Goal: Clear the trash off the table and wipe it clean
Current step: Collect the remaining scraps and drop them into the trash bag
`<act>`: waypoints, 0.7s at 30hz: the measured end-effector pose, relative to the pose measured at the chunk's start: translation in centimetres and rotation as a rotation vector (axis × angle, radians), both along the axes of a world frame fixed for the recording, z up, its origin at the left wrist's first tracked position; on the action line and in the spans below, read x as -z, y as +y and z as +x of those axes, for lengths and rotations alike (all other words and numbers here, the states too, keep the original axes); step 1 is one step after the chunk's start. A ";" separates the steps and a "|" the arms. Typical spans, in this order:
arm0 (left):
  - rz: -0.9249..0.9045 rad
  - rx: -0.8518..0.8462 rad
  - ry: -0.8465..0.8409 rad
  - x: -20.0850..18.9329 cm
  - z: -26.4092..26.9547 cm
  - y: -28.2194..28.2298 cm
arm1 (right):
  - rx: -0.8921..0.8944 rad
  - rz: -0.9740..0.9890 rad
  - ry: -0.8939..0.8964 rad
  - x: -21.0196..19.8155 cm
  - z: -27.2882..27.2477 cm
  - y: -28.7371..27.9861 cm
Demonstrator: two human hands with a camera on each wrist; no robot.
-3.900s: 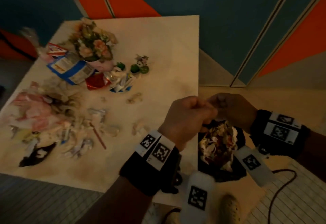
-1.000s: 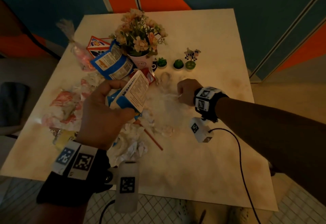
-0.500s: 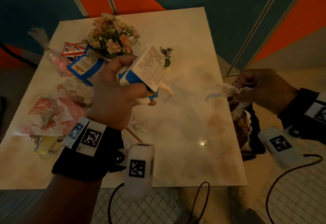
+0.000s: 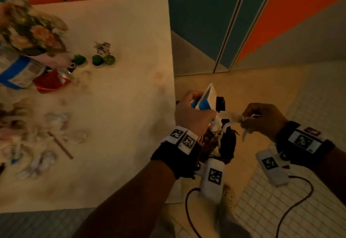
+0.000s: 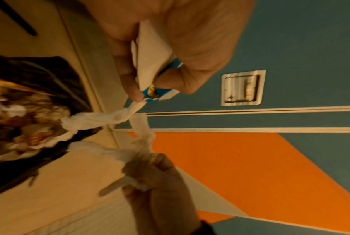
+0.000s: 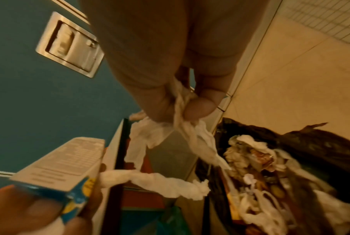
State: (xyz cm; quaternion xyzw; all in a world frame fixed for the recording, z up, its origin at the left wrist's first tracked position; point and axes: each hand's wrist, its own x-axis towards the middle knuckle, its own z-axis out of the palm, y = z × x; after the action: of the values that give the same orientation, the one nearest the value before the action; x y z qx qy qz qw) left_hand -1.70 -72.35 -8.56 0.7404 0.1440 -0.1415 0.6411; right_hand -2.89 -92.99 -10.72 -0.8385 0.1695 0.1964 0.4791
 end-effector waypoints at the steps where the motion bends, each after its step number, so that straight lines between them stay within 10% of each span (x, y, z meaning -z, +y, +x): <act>1: 0.038 -0.012 0.043 1.7 -0.1 -1.5 | -0.008 -0.008 0.033 1.2 0.5 -0.9; 9: 0.295 -0.166 0.118 15.7 -1.6 -6.9 | -0.229 -0.181 0.244 10.5 4.2 -2.0; 21: 0.792 0.365 0.303 30.9 0.3 -6.6 | -0.612 -0.424 0.365 23.0 8.2 2.7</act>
State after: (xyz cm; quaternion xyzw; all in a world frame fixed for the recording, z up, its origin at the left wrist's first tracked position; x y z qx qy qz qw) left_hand -1.38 -78.95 -39.50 0.9126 0.1462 -0.2930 0.2449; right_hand 5.31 -90.30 -33.72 -0.8817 0.0312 0.4360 0.1774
